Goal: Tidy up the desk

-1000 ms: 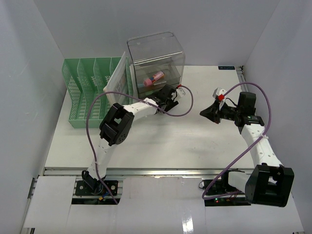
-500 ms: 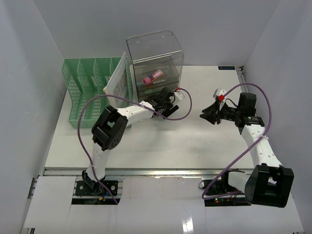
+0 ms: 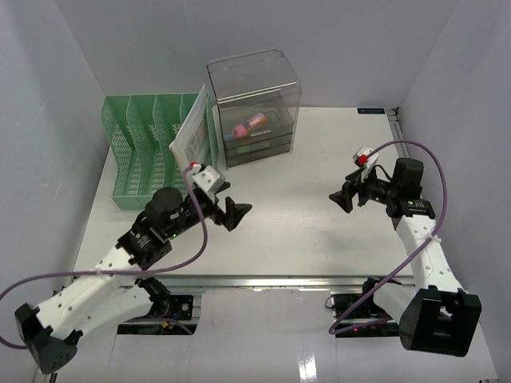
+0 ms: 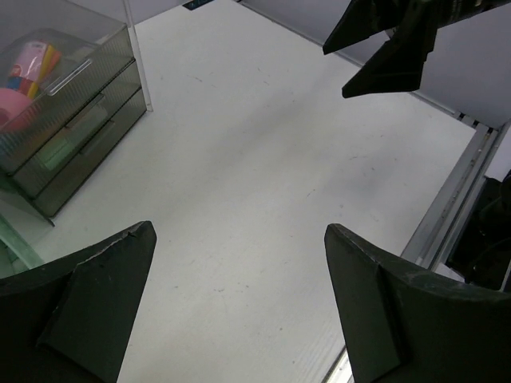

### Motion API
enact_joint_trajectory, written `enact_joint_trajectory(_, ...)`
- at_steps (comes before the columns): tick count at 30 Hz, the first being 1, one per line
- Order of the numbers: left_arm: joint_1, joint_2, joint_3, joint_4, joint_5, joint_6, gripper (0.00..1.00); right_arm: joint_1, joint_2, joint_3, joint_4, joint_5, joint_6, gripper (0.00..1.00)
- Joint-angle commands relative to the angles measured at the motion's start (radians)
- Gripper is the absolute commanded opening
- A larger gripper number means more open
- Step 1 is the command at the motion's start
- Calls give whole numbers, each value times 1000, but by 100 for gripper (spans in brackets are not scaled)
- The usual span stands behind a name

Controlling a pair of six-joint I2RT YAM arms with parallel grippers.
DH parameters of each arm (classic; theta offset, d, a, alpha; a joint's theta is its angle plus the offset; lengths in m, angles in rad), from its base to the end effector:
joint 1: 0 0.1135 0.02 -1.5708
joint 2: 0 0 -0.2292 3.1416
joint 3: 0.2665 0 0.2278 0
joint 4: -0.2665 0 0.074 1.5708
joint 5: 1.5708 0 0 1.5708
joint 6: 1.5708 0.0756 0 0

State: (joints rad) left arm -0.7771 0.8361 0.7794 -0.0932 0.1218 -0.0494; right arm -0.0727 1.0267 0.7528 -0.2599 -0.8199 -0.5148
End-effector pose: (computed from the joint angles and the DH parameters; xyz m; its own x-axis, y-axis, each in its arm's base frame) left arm 0.1622 -0.1724 0.3088 -0.1449 0.0738 -0.9867 0.7755 0.6278 -0.0669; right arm 0.2406 0.0379 0.2440 -0.1570 -0.3254 -0.9325 -0.7531 0.6503 -0.1001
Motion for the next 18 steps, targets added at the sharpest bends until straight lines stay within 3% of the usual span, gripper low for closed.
enact_joint_trajectory(1, 9, -161, -113, -101, -34, -56, 98, -7, -32, -25, 64, 128, 169, 90)
enact_joint_trajectory(9, 10, -374, -213, -148, -106, -58, 98, -7, -154, -151, 232, 305, 358, 90)
enact_joint_trajectory(18, 10, -400, -206, -159, -136, -55, 98, -11, -173, -180, 228, 303, 382, 90)
